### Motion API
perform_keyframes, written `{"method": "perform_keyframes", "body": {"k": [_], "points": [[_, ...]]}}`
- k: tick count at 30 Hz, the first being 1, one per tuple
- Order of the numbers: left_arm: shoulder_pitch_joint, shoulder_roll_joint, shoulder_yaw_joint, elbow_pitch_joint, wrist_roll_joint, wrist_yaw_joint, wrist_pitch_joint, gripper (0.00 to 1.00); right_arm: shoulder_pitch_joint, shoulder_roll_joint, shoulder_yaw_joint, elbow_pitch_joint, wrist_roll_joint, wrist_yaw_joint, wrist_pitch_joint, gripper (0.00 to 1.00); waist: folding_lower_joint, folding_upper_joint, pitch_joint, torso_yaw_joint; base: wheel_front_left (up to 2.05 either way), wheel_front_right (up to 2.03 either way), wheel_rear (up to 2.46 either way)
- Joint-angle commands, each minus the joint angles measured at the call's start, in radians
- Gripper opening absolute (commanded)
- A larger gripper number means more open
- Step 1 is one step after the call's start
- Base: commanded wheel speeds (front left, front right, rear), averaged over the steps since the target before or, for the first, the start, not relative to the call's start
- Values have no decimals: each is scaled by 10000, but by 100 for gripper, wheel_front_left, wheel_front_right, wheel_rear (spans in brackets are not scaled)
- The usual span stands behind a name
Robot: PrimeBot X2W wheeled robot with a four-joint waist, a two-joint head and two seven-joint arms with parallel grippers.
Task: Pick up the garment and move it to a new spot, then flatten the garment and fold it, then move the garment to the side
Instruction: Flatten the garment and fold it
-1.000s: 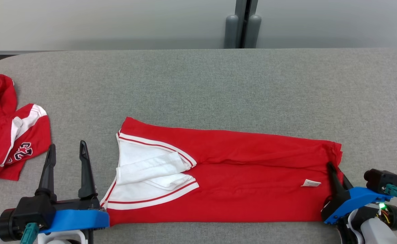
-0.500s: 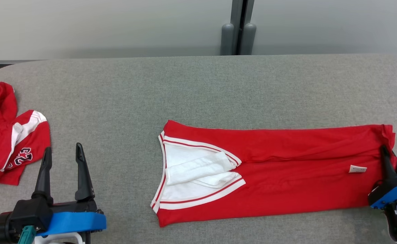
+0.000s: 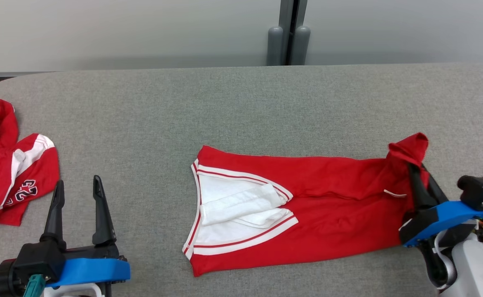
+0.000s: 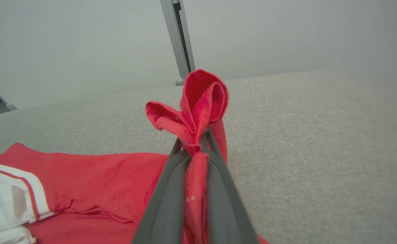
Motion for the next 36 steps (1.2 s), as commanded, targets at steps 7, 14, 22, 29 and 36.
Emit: {"method": "perform_keyframes", "body": {"k": [7,14,22,29,36], "points": [[-133,-21,-135,48,-99,49,-47,100,398,631,756,-1172,-243,4,454,0,0,0,36,35,0,0,0],[-286,-22,-157,173,-105,-45,-47,100,347,1128,1533,-1829,-338,3,759,0,0,0,139,133,0,0,0],[-444,-22,-329,269,-164,-38,-47,100,-141,1466,2713,-1779,-186,4,689,0,0,0,243,316,0,0,0],[-590,-21,-465,362,-213,-53,-47,100,-772,1501,3925,-1506,378,3,507,0,0,0,393,516,0,0,0],[-807,-21,-670,443,-263,-44,-47,100,-1498,1504,4681,-937,907,4,189,0,0,0,617,724,0,0,0]]}}
